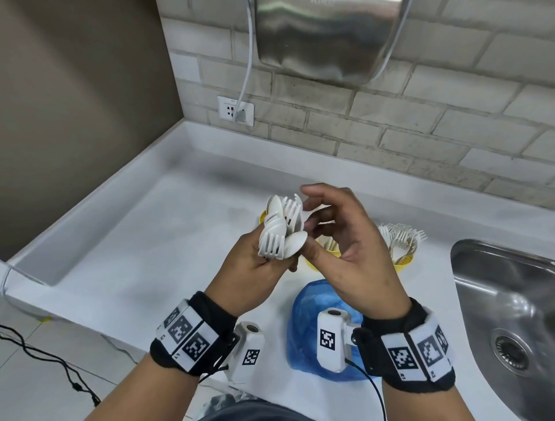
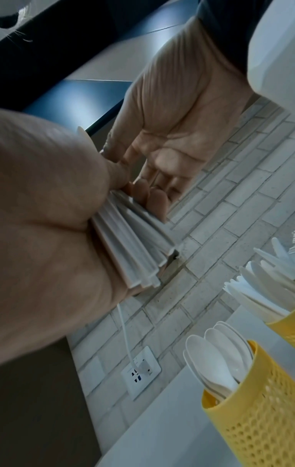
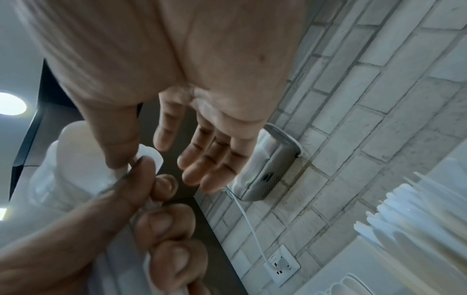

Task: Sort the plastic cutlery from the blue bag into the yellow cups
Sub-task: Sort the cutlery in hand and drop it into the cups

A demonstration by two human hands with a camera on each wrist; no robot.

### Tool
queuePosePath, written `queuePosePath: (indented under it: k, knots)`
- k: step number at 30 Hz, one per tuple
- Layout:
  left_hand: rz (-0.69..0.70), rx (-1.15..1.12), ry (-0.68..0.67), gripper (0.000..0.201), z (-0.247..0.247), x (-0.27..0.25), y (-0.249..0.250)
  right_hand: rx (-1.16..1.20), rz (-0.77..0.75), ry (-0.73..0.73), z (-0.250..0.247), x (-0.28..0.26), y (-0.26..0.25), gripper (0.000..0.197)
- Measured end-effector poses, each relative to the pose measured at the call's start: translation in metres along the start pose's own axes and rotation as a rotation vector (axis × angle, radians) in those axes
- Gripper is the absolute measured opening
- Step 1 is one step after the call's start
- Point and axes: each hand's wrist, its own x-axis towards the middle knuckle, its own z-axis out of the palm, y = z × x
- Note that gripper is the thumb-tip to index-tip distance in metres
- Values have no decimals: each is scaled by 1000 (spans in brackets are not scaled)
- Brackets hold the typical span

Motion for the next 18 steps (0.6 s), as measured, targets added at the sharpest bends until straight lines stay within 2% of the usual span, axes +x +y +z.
queuePosePath:
  k: [2,5,10,14,18]
  knots:
    - [-8,15,0,29,1,-1,0,13,-70,28,-1,-1,-3,39]
    - [-1,42,1,19,2,-2,2,-26,-115,8,-5,-2,-3,21]
    - [30,51,-18,28,5,-4,8,110,53,-4,-8,-4,-2,40]
    - [3,-8,-10,8,6,-5,8,-81,49,-124,-10,-2,1,26]
    - [2,11,-37,14,3,-5,10,-101,28,-110,-8,-3,1,22]
